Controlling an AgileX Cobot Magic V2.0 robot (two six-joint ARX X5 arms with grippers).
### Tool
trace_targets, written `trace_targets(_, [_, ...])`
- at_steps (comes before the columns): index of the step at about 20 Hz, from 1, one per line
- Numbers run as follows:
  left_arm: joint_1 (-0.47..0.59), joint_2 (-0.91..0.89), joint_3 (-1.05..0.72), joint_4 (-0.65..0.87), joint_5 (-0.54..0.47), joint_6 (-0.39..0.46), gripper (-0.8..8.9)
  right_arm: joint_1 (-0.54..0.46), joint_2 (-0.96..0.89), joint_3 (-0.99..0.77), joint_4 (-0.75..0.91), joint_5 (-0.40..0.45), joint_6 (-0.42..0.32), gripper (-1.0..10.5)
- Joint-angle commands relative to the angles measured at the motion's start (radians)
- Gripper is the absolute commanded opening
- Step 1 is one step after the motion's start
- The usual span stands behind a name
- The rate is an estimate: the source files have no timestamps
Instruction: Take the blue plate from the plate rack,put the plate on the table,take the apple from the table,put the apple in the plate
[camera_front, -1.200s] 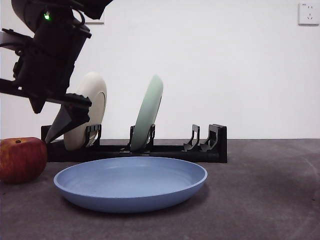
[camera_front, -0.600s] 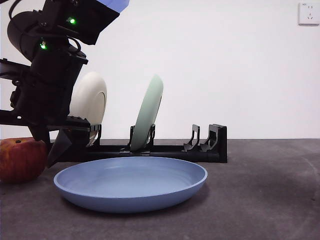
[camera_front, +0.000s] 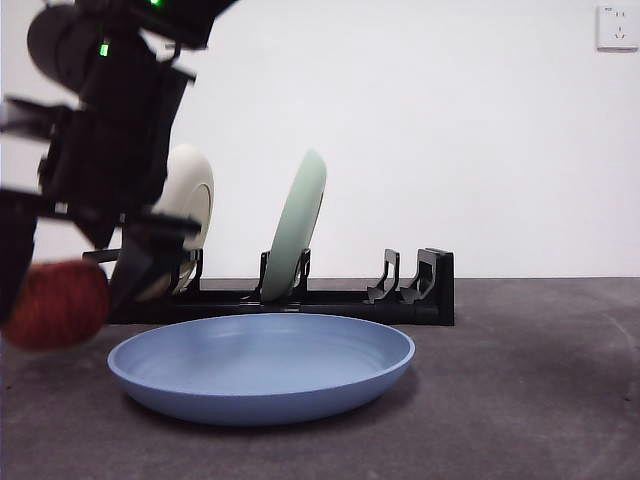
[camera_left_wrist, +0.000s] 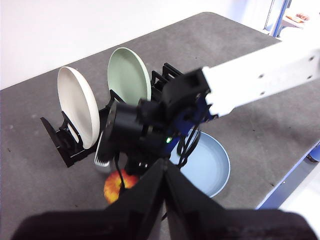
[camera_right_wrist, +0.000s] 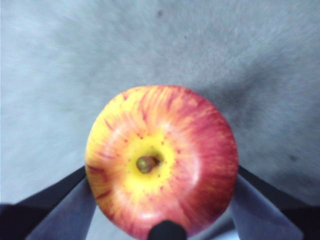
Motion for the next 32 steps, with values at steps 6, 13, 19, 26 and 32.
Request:
trace_targets(6, [-0.002,-0.003,-0.001,0.004,0.000,-0.043,-0.08,0.008,-0.220,-0.006,-0.222,0.047,-0.188,0.0])
trace_targets(13, [-0.002,-0.003,-0.002,0.004,0.024,-0.059,-0.08,-0.016,-0.538,-0.392,0.024,0.088,-0.118,0.0])
trace_targets(19, [-0.002,-0.002,-0.014,0.004,0.014,-0.060,-0.08,-0.021,-0.801,-0.848,0.326,0.153,0.047,0.0])
trace_targets(26, [-0.002,0.011,-0.021,0.004,-0.005,-0.075,-0.08,-0.022,-0.827,-1.104,0.583,0.244,0.138,0.0])
trace_targets(32, [-0.002,0.026,-0.027,0.004,-0.001,-0.076,-0.08,-0.029,-0.780,-1.165,0.679,0.284,0.243,0.0])
